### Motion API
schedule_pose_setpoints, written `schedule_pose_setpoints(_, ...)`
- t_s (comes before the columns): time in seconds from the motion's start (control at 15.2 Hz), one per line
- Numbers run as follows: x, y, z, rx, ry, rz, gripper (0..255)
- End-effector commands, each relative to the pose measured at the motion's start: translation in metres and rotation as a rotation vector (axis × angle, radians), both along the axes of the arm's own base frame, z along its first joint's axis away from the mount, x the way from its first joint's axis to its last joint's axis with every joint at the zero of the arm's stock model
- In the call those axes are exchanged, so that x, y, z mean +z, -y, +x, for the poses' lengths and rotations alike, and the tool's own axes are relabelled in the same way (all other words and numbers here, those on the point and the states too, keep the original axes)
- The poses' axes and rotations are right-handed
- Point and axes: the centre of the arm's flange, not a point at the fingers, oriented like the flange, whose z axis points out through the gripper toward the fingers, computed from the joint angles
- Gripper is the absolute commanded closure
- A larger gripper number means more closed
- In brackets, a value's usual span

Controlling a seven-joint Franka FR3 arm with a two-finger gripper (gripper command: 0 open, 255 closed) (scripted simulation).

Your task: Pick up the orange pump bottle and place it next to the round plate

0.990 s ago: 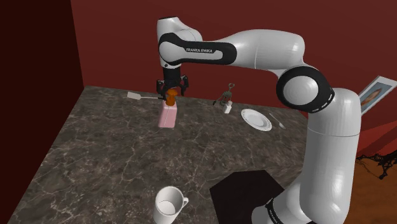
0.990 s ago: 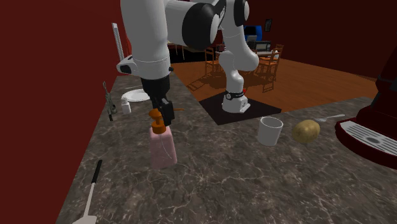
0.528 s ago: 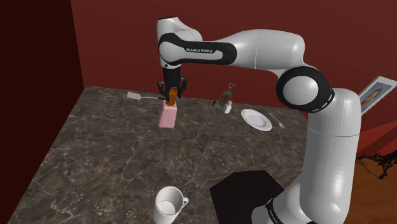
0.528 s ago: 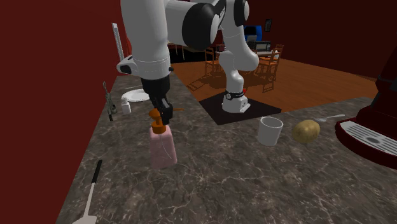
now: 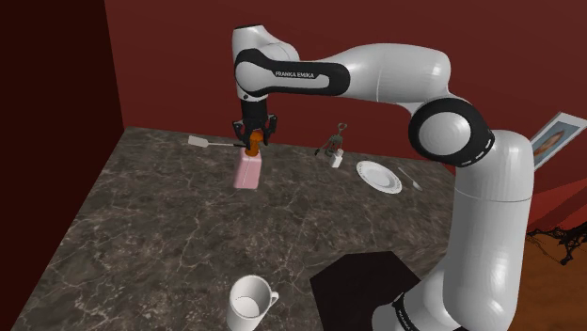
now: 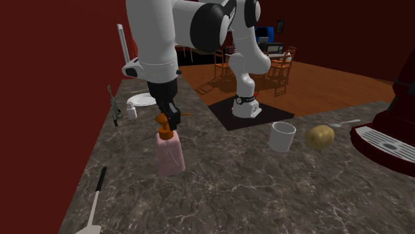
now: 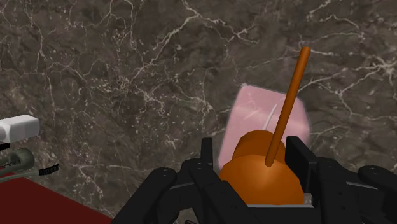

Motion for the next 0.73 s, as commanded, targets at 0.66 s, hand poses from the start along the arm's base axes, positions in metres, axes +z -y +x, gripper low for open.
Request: schedule_pose_setpoints(0.66,0.058,-0.001,0.000,0.001,0.000,0.001,255)
